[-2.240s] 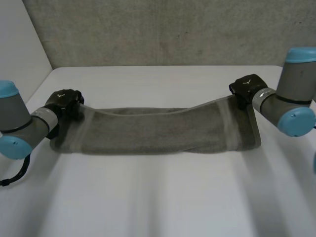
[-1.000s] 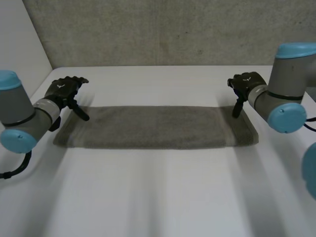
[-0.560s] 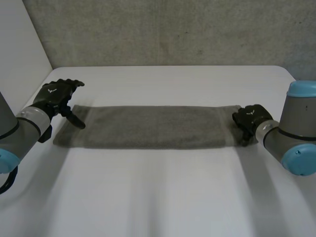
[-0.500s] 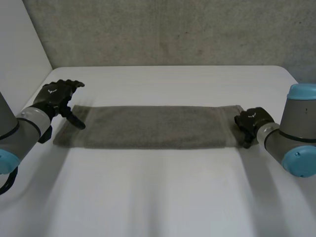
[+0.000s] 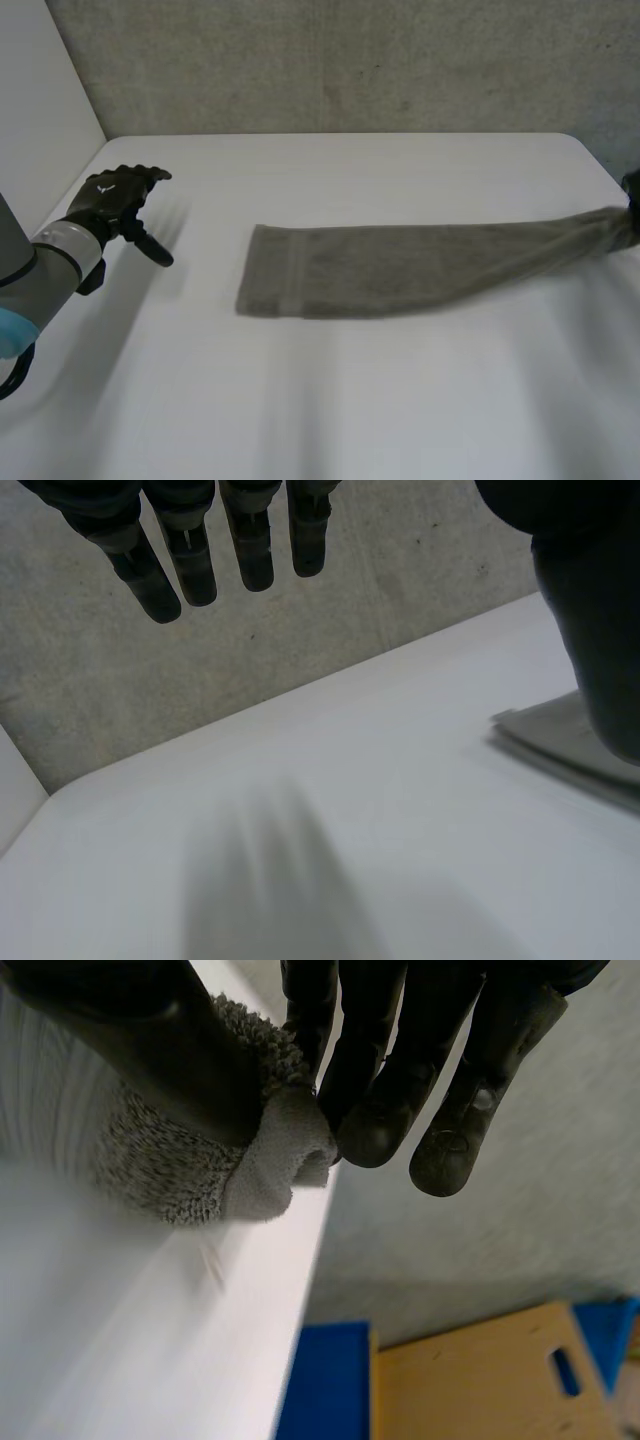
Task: Fold the towel.
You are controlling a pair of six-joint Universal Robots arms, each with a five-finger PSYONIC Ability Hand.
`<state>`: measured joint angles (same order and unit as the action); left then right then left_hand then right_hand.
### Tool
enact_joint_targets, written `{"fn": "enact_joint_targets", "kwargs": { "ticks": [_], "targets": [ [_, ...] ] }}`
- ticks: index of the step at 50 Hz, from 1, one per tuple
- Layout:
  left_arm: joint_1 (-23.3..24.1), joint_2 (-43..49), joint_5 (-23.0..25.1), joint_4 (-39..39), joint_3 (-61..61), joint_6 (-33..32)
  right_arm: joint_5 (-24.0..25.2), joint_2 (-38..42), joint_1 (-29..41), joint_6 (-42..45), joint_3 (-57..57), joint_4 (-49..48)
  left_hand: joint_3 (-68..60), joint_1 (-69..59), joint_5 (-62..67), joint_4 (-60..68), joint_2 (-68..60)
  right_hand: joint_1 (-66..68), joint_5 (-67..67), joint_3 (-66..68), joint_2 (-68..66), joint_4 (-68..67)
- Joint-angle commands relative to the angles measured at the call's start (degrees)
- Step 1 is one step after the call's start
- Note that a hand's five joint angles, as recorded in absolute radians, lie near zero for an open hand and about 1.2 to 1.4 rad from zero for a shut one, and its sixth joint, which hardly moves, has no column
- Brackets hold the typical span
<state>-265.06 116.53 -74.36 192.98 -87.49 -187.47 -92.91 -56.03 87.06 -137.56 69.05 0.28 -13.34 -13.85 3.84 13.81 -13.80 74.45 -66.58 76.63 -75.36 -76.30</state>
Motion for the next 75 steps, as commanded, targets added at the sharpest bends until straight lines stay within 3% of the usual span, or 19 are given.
{"fn": "enact_joint_targets", "kwargs": {
  "ticks": [1, 13, 19, 20, 21, 22, 23, 25, 35, 40, 46, 56, 57, 59, 60, 61, 68, 71, 75],
  "targets": [
    [-0.5, -1.0, 0.0, 0.0, -0.8, 0.0, -0.9, -0.3, 12.5, -2.4, -8.3, -0.2, 2.3, 2.8, -2.8, -2.8, 2.7, 5.6, -3.4, 3.4, -4.6, -3.7],
    [-1.0, -1.0, 0.0, 0.0, -1.8, 0.0, -1.8, 12.3, 46.6, -3.2, -16.7, -6.6, 2.5, 3.0, -2.9, -2.9, 2.9, 5.6, -3.4, 3.4, -4.6, -3.7],
    [-1.2, -1.0, 0.0, 0.0, -2.3, 0.0, -1.9, 20.0, 52.5, -1.0, -19.7, -5.2, 2.5, 3.0, -2.9, -2.9, 2.9, 5.6, -3.4, 3.4, -4.6, -3.7],
    [-1.2, -1.0, 0.0, 0.0, -2.4, 0.0, -2.0, 21.7, 53.5, 0.9, -20.4, -4.3, 2.5, 3.0, -2.9, -2.9, 2.9, -9.0, 11.2, -11.2, 10.0, 10.9],
    [-1.2, -0.9, 0.0, 0.1, -2.5, 0.0, -2.0, 23.0, 53.7, 2.8, -20.6, -3.5, 2.5, 3.0, -2.9, -2.9, 2.9, -35.0, 37.1, -37.2, 35.9, 36.9],
    [-1.2, -0.9, 0.0, 0.1, -2.5, 0.0, -2.0, 23.0, 53.7, 2.8, -20.6, -3.5, 2.5, 3.0, -2.9, -2.9, 2.9, -35.3, 37.4, -37.4, 36.2, 37.1],
    [-1.3, -0.9, 0.0, 0.1, -2.6, 0.0, -2.1, 23.2, 53.7, 4.1, -20.7, -2.8, 2.5, 3.0, -2.9, -2.9, 2.9, -57.6, 59.7, -59.8, 58.5, 59.4],
    [-1.4, -0.9, 0.0, 0.2, -2.7, 0.0, -2.5, 22.9, 53.1, 4.3, -20.7, -2.7, 2.6, 3.1, -3.1, -3.1, 3.1, -64.4, 66.6, -66.6, 65.4, 66.3],
    [-1.6, -0.7, 0.0, 0.3, -2.5, 0.0, -1.2, 10.0, 46.0, -6.8, -13.6, -2.2, 2.5, 3.0, -2.9, -2.9, 2.9, -64.4, 66.6, -66.6, 65.4, 66.3],
    [-0.6, -0.9, 0.0, 0.3, -2.4, 0.0, 3.1, 0.2, 39.7, -15.8, -1.9, -2.5, 2.5, 3.0, -2.9, -2.9, 2.9, -64.4, 66.6, -66.6, 65.4, 66.3],
    [0.7, -1.0, 0.0, 0.3, -2.4, 0.1, 3.4, -1.4, 35.3, -15.5, 6.0, -1.8, 2.6, 3.1, -3.1, -3.1, 3.1, -61.3, 63.5, -63.5, 62.3, 63.2],
    [2.5, -1.0, -0.1, 0.3, -2.6, 0.2, 3.0, 1.7, 28.3, -7.9, 17.4, -6.1, 2.6, 3.1, -3.1, -3.1, 3.1, -37.8, 40.0, -40.0, 38.8, 39.7],
    [2.5, -1.0, -0.1, 0.3, -2.6, 0.2, 3.0, 1.7, 28.3, -7.9, 17.4, -6.1, 2.6, 3.1, -3.1, -3.1, 3.1, -37.8, 39.9, -40.0, 38.7, 39.6],
    [2.5, -1.0, -0.1, 0.2, -2.7, 0.3, 2.1, 2.7, 27.6, -5.9, 16.9, -8.4, 2.6, 3.1, -3.1, -3.1, 3.1, -11.9, 14.0, -14.1, 12.8, 13.7],
    [2.5, -1.0, -0.1, 0.2, -2.7, 0.3, 2.1, 2.7, 27.6, -5.9, 16.9, -8.4, 2.6, 3.1, -3.1, -3.1, 3.1, -11.7, 13.8, -13.9, 12.6, 13.6],
    [2.4, -1.0, -0.1, 0.3, -2.7, 0.3, 1.1, 2.6, 27.6, -4.6, 16.4, -9.0, 2.6, 3.1, -3.1, -3.1, 3.1, 3.4, -1.3, 1.3, -2.5, -1.6],
    [2.3, -1.5, -0.1, 0.2, -2.6, 0.3, -3.4, -1.1, 28.1, -1.7, 12.3, -10.8, 2.6, 3.1, -3.1, -3.1, 3.1, 5.6, -3.4, 3.4, -4.6, -3.7],
    [2.3, -2.5, -0.1, 0.2, -2.6, 0.4, -2.8, -2.5, 29.4, -1.9, 8.8, -10.8, 2.6, 3.1, -3.1, -3.1, 3.1, 5.6, -3.4, 3.4, -4.6, -3.7],
    [2.3, -3.7, -0.2, 0.2, -2.5, 0.5, 1.3, -0.7, 38.5, -1.6, 2.3, -10.9, 2.6, 3.1, -3.1, -3.1, 3.1, 5.6, -3.4, 3.4, -4.6, -3.7]
  ]
}}
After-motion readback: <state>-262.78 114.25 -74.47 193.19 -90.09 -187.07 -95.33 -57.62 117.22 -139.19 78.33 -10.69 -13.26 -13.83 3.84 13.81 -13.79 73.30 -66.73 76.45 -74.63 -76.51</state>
